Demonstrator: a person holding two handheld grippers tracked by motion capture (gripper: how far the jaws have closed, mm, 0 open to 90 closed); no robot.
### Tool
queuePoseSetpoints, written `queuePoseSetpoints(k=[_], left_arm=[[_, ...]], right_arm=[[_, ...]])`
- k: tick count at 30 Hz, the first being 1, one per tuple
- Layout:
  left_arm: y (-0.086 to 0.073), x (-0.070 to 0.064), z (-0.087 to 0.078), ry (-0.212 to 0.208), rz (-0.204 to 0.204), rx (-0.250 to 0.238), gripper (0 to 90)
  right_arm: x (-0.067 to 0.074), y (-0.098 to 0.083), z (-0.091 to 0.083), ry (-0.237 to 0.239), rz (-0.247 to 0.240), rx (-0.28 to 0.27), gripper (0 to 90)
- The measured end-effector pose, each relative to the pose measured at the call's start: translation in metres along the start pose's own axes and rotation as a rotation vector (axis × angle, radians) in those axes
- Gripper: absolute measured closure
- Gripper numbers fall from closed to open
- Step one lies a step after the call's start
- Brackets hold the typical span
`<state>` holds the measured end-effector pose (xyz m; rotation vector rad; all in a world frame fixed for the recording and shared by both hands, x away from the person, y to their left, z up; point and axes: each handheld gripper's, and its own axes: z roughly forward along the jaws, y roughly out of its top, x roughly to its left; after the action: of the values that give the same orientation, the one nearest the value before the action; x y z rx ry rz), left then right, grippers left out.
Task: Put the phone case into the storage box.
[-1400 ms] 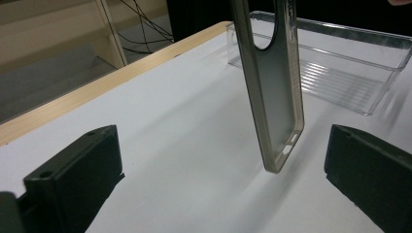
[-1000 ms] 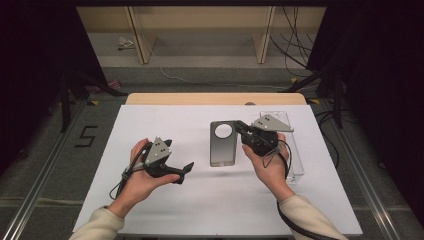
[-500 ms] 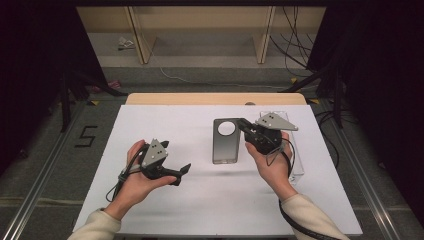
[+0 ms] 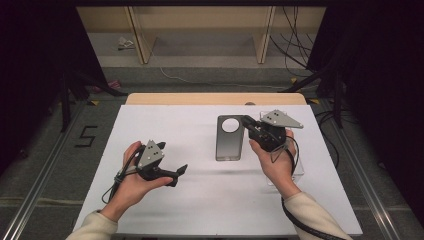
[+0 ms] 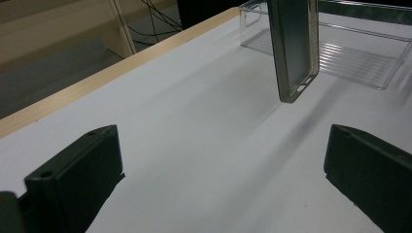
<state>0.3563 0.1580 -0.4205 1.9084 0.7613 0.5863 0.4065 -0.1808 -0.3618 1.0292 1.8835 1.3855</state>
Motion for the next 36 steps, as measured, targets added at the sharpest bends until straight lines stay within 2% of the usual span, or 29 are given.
queuePoseSetpoints(k=[36], left_arm=[[-0.009, 0.003, -0.004, 0.007, -0.006, 0.012, 0.9]], right_arm=[[-0.018, 0.008, -0.006, -0.047, 0.019, -0.019, 83.8]])
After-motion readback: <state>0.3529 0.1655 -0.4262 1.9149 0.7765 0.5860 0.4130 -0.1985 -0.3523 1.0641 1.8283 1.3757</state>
